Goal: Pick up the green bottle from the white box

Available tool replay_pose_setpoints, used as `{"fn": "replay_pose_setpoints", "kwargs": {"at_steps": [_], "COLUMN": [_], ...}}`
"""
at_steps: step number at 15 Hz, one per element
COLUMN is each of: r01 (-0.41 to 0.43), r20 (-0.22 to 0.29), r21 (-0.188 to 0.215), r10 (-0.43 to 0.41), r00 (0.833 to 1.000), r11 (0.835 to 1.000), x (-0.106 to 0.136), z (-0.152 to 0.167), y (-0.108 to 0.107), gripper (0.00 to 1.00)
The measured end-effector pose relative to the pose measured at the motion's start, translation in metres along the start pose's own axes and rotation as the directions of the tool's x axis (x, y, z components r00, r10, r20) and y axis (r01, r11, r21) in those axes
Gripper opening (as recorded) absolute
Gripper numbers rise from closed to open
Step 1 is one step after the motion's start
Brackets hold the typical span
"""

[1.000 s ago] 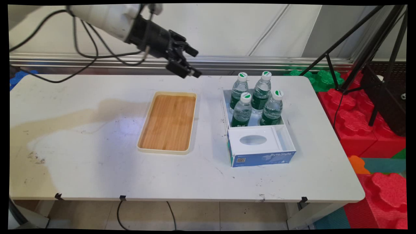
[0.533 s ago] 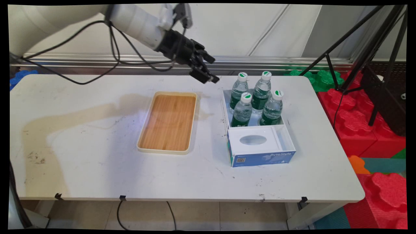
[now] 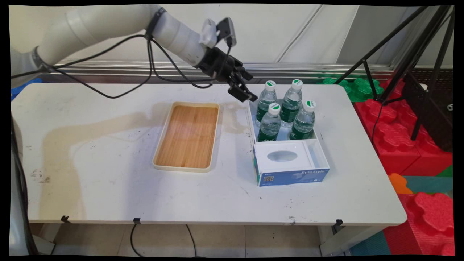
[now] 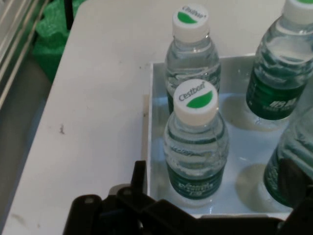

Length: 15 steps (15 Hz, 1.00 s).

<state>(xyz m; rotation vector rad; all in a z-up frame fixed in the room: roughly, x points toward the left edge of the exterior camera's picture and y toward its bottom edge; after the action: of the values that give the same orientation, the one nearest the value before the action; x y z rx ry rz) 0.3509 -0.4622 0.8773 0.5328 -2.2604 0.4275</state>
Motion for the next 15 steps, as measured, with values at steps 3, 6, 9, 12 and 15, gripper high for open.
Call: {"fn": "replay_pose_setpoints", "kwargs": {"at_steps": [3,6,9,12,15], "r01": [0.002,0.005,0.011,0.016,0.017], "r20": [0.01,0.019,0.023,0.025,0.027], "r21": [-0.006,-0.01,-0.013,-0.02,-0.026], "r10": [-0.001,-0.005,-0.011,-0.015,-0.016], "r00": [1.0,1.0,1.0,1.0,0.999], "r11": [1.0,1.0,1.0,1.0,1.0], "x": [-0.001,-0.002,-0.002,-0.002,-0.001], "z": [0.018,0.036,0.049,0.066,0.077], "y": [-0.003,-0.007,-0.01,-0.014,-0.016], "gripper": [1.0,1.0,1.0,1.0,1.0]}}
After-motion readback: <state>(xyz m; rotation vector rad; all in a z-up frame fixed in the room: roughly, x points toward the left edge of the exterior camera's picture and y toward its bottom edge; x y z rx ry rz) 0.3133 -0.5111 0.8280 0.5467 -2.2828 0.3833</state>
